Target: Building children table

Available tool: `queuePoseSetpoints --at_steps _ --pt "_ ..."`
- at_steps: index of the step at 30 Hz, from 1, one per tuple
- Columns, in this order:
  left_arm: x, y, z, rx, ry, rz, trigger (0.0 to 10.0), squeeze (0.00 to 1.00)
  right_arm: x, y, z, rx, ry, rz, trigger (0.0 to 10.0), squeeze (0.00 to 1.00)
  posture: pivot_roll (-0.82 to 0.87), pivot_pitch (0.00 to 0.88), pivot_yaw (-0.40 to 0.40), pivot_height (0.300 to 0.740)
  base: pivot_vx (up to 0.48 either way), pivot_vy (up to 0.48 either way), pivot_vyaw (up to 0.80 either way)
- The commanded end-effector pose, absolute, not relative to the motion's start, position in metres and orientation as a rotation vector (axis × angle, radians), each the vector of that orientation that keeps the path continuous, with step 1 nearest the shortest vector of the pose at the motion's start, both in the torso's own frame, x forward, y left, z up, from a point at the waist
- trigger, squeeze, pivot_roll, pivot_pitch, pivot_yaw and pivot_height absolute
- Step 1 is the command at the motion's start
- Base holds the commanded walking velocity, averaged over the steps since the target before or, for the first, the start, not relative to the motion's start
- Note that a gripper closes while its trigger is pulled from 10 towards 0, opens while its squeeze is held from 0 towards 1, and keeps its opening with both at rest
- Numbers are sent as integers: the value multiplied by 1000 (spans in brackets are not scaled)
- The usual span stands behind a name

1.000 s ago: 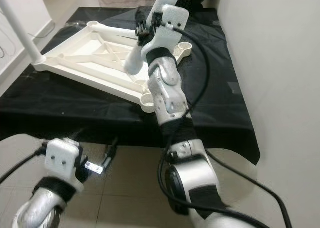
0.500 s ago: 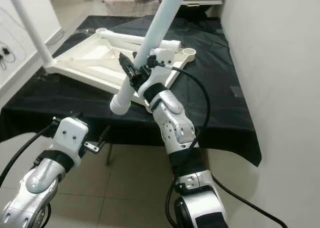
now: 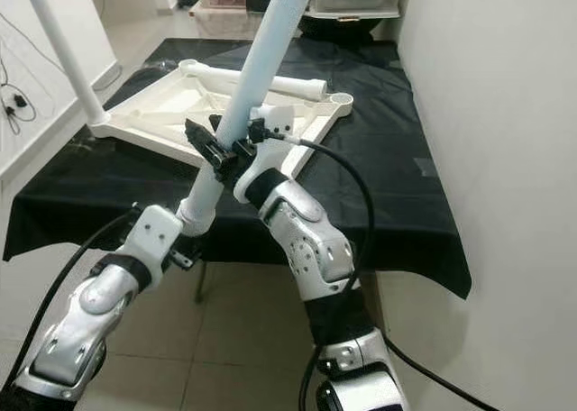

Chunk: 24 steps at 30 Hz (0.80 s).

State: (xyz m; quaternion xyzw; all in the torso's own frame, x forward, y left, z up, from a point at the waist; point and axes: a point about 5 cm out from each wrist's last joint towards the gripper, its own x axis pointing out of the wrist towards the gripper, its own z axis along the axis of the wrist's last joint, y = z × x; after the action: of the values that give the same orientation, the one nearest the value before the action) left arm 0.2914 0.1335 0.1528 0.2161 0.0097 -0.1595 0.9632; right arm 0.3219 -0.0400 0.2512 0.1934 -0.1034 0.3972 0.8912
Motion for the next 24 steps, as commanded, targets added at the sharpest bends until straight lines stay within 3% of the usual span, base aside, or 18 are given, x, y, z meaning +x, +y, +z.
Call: queuePoseSetpoints --at_steps 1,14,24 --pt "294 137 152 439 19 -311 10000 0 317 -35 248 406 -190 859 10000 0 1 55 32 740 0 0 0" --pt "300 108 149 389 -7 -428 10000 0 310 -33 244 422 -150 873 10000 0 -3 60 33 740 0 0 0" --pt "301 103 147 368 -8 -431 10000 0 309 -33 244 423 -146 866 10000 0 -6 70 37 740 0 0 0"
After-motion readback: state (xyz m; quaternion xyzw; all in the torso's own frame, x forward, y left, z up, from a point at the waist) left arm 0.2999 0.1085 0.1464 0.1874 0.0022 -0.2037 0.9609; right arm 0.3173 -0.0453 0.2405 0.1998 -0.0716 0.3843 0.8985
